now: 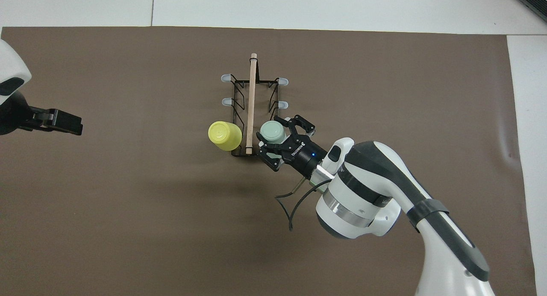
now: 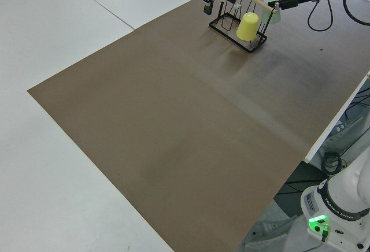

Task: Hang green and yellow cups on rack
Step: 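Lower the green cup onto a rack peg with the right gripper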

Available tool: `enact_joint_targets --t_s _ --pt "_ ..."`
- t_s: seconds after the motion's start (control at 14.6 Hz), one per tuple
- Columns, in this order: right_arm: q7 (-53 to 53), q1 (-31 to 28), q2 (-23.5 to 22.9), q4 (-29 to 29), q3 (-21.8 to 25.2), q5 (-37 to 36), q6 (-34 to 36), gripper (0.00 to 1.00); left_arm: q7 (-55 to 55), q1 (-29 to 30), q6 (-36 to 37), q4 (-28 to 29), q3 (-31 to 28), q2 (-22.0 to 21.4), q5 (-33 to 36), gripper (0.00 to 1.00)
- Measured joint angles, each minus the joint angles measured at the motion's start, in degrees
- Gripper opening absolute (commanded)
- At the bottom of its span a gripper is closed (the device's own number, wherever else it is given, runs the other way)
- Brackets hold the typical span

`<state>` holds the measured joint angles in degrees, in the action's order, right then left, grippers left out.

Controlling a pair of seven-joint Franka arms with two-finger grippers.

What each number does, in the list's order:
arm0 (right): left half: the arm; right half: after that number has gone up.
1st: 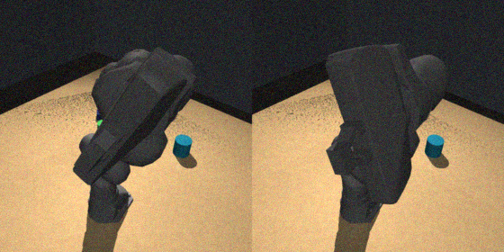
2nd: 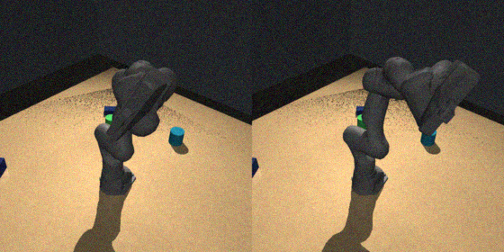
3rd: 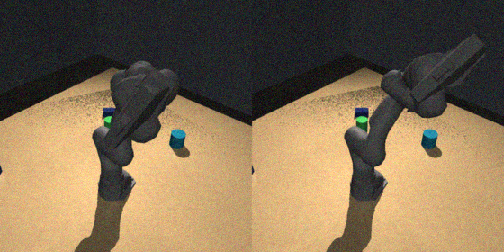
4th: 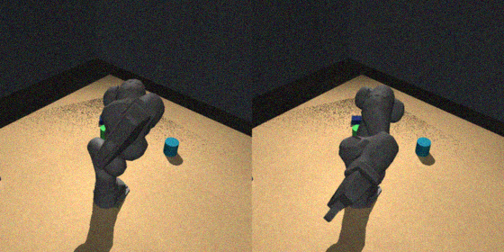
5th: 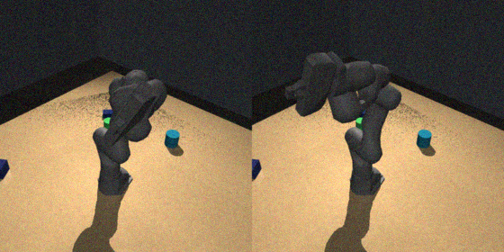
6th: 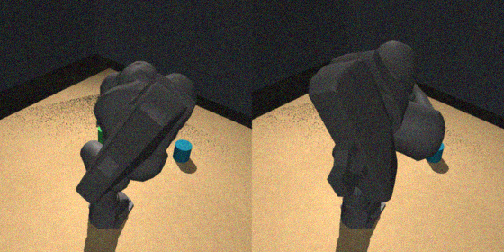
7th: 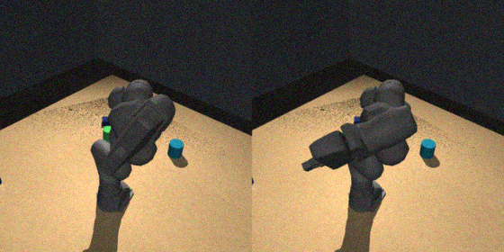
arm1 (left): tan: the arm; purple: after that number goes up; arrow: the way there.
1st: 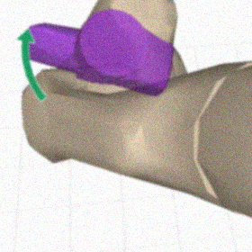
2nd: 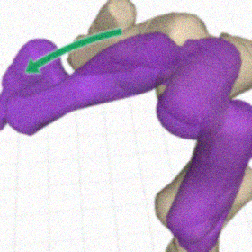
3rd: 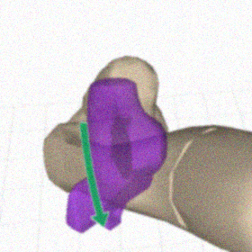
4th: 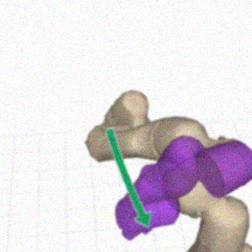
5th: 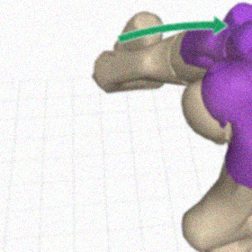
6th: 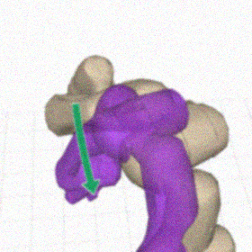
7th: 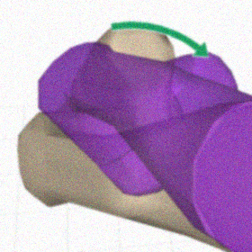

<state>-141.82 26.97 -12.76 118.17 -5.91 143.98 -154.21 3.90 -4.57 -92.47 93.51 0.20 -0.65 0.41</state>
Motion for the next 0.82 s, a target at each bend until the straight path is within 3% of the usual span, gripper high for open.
enact_joint_targets --t_s 0.27,0.34,0.48,0.82 --pt "-1.9 -0.6 -1.2 0.2 0.0 1.0 1.5 0.00 0.0 0.1 0.0 0.0 0.0 0.0 0.0 1.00" --pt "-1.9 -0.6 -1.2 0.2 0.0 1.0 1.5 0.21 0.0 0.2 0.0 0.0 0.0 0.0 0.0 1.00" --pt "-1.9 -0.6 -1.2 0.2 0.0 1.0 1.5 1.00 0.0 0.3 0.0 0.0 0.1 0.0 0.0 1.00" --pt "-1.9 -0.4 -1.2 -0.9 -0.1 1.0 -1.8 1.00 0.0 0.4 0.0 0.0 0.2 0.0 0.0 1.00"
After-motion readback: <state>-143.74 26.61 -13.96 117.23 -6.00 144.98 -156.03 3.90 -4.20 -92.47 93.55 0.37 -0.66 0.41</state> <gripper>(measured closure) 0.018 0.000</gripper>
